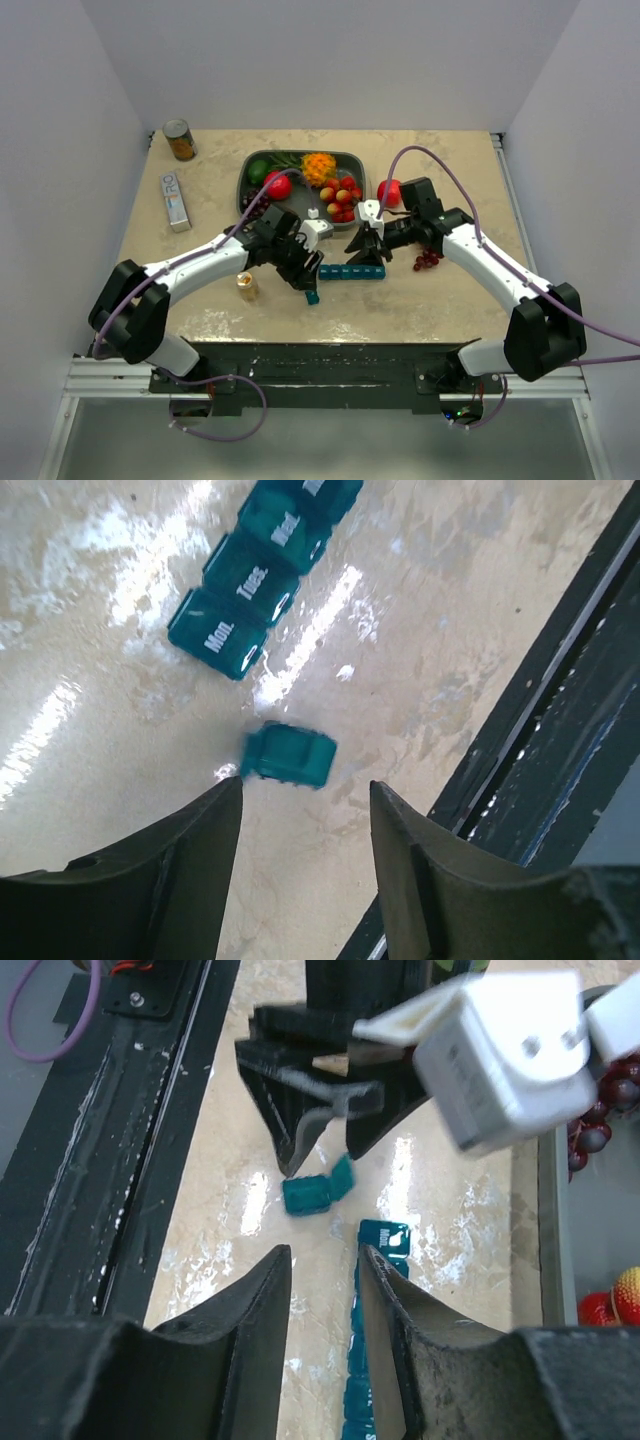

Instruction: Sort the pills into containers

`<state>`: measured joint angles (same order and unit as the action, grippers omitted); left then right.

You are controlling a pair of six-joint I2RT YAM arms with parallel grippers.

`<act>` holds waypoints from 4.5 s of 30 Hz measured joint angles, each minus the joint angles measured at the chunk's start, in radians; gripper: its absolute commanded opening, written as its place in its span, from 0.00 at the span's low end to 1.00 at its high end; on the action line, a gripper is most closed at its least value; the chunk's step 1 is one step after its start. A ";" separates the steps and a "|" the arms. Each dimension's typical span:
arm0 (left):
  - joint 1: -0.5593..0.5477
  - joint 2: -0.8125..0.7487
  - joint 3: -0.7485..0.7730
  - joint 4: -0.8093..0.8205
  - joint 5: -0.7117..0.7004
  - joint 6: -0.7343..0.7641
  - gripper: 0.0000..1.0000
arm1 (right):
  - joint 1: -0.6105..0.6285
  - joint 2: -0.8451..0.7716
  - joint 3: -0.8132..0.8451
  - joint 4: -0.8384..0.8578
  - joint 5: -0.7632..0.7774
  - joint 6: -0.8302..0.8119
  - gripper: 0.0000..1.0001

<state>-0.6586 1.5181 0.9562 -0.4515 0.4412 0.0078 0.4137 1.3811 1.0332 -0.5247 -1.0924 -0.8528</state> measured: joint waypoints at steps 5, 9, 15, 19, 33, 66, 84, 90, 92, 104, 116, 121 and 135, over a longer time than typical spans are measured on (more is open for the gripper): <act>0.000 -0.069 0.017 0.002 0.008 -0.024 0.60 | 0.021 0.000 -0.023 -0.030 0.003 -0.070 0.34; 0.000 -0.088 0.016 0.002 0.007 -0.031 0.60 | 0.094 0.013 -0.048 -0.037 0.016 -0.099 0.33; 0.000 -0.098 -0.003 0.004 -0.036 -0.044 0.57 | 0.132 0.036 -0.079 -0.004 0.048 -0.097 0.32; 0.001 -0.127 -0.030 0.024 -0.106 -0.080 0.49 | 0.153 0.037 -0.117 0.062 0.086 -0.053 0.30; 0.003 -0.092 -0.091 0.166 -0.126 -0.128 0.50 | 0.162 0.037 -0.119 0.114 0.142 -0.011 0.31; -0.065 0.055 -0.042 0.122 -0.145 -0.071 0.00 | 0.140 0.037 -0.119 0.113 0.142 -0.011 0.31; -0.223 0.064 -0.034 0.068 -0.375 -0.077 0.00 | 0.111 0.037 -0.118 0.089 0.137 -0.011 0.31; -0.260 0.075 -0.032 0.081 -0.439 -0.094 0.00 | 0.089 0.032 -0.118 0.039 0.128 -0.016 0.31; -0.265 0.083 -0.028 0.092 -0.438 -0.093 0.00 | 0.067 0.023 -0.117 0.020 0.124 -0.021 0.31; -0.277 0.172 0.079 0.130 -0.396 -0.041 0.00 | -0.077 -0.058 -0.108 -0.085 0.106 -0.047 0.31; -0.292 0.231 0.111 0.135 -0.387 -0.029 0.06 | -0.093 -0.060 -0.108 -0.134 0.087 -0.050 0.31; -0.293 0.239 0.116 0.136 -0.388 -0.023 0.17 | -0.093 -0.060 -0.108 -0.137 0.077 -0.050 0.31; -0.294 0.233 0.121 0.115 -0.389 -0.026 0.32 | -0.093 -0.060 -0.108 -0.138 0.069 -0.050 0.32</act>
<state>-0.9527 1.7508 1.0775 -0.3363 0.0517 -0.0185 0.3202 1.3209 0.9257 -0.6628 -1.0233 -0.9028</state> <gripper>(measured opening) 0.288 0.310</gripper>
